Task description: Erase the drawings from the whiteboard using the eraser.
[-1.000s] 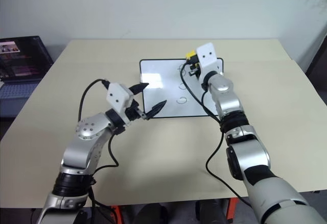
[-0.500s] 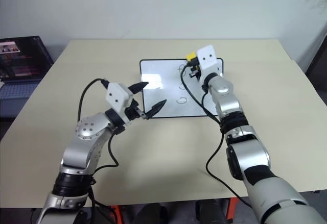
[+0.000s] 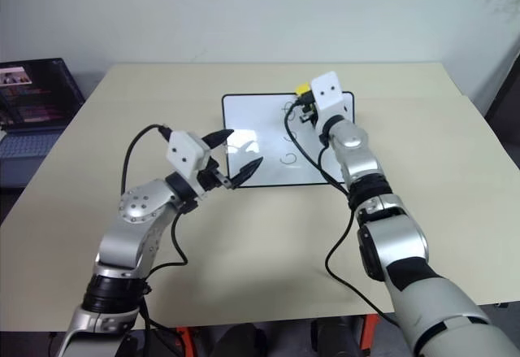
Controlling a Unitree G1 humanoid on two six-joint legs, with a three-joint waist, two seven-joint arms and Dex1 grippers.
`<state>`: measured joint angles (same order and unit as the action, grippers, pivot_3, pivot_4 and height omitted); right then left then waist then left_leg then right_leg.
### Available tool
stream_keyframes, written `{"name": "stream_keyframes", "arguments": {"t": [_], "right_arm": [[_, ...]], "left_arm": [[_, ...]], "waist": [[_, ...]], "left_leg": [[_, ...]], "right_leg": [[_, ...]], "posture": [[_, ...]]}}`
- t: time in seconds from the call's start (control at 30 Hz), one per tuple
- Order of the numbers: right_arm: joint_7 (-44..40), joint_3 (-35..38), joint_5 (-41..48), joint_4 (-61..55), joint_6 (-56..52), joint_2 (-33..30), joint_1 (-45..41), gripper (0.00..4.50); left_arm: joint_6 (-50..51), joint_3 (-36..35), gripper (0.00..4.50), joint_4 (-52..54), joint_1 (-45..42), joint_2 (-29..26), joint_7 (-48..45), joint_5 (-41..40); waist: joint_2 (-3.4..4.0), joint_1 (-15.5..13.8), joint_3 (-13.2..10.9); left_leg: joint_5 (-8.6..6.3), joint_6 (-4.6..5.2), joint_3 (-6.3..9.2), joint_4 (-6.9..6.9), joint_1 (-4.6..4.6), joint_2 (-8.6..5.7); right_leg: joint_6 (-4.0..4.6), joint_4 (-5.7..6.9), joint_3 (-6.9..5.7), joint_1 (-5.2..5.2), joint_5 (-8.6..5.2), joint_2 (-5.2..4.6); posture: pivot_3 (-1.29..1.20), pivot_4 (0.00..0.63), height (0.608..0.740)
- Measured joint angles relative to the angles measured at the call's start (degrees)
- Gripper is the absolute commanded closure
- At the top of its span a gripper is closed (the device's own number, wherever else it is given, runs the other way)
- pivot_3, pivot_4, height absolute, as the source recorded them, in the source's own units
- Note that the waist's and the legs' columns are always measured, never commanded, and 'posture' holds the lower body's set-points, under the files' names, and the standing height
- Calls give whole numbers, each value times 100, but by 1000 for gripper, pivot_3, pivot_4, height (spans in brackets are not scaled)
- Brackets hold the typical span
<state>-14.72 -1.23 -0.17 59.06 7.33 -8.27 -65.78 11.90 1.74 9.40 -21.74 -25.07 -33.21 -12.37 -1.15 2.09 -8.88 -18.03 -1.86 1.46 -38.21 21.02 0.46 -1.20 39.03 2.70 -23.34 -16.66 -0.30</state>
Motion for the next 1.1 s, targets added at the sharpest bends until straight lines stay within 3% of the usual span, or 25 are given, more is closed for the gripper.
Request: {"name": "stream_keyframes", "arguments": {"t": [0.23, 0.57, 1.1], "right_arm": [[-6, -5, -61, 50, 96, 242, -2, 3262], [-154, -244, -95, -787, -109, 847, 763, 3262], [-399, -357, -78, -1915, -832, 737, 1307, 3262]], "left_arm": [[15, -1, 0, 123, 10, -20, 4, 0], [21, -81, 0, 143, 33, -71, 6, -1], [23, -147, 0, 178, 117, -81, 22, 10]], "waist": [[0, 77, 0], [0, 130, 1], [1, 109, 1]], "left_leg": [[0, 0, 0, 0, -1, 1], [0, 0, 0, -3, -6, 2], [0, 0, 3, 0, -2, 2]], "right_leg": [[0, 2, 0, 0, 0, 0], [1, 6, 0, 3, 2, 0], [2, -1, -3, 4, 2, 0]], "posture": [[0, 150, 740], [0, 150, 740], [0, 150, 740]]}}
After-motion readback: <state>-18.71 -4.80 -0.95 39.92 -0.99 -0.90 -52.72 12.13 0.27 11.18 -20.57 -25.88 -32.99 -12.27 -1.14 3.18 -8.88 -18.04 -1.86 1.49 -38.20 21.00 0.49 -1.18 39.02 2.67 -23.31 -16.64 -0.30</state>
